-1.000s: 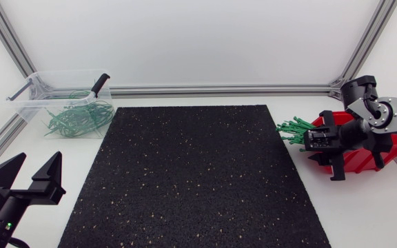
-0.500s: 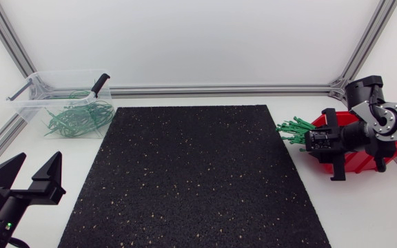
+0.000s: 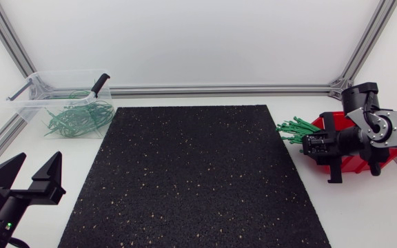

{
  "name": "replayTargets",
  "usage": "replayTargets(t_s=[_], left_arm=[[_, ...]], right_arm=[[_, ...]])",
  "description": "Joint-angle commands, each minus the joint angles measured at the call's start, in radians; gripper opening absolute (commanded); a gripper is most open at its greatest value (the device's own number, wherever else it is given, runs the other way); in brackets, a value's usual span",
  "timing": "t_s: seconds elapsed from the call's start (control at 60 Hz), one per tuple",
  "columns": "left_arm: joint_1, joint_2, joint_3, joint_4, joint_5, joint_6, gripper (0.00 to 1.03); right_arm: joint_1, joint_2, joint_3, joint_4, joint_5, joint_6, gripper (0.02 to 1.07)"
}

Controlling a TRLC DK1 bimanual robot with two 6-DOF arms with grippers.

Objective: Take a green cable tie from the red box, thread the tail through the head to close it, then place it in the transparent bin on the left.

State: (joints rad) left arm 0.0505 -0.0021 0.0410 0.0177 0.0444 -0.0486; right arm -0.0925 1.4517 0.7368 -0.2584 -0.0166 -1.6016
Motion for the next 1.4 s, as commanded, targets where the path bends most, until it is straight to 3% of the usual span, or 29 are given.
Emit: replayTargets(t_s=[0.0, 0.1, 0.317, 0.817, 1.2, 1.383], left_arm=[[-0.005, -0.007, -0.043, -0.010, 0.006, 0.007, 0.99], [-0.003, -0.007, -0.043, -0.010, 0.006, 0.007, 0.99], [-0.005, -0.007, -0.043, -0.010, 0.006, 0.007, 0.99], [-0.006, -0.009, -0.043, -0.010, 0.006, 0.007, 0.99], [-0.006, -0.009, -0.043, -0.012, 0.006, 0.007, 0.99], [-0.005, -0.009, -0.043, -0.012, 0.006, 0.007, 0.99]], right_arm=[[0.000, 0.016, -0.024, 0.008, 0.009, -0.026, 0.25], [0.002, 0.019, -0.014, -0.001, 0.012, -0.023, 0.16], [0.000, 0.010, 0.009, -0.018, 0.009, -0.015, 0.08], [-0.012, -0.172, 0.036, -0.130, -0.006, -0.020, 0.08], [-0.016, -0.337, 0.196, -0.343, -0.111, 0.038, 0.08], [0.060, -0.395, 0.300, -0.519, -0.141, 0.108, 0.08]])
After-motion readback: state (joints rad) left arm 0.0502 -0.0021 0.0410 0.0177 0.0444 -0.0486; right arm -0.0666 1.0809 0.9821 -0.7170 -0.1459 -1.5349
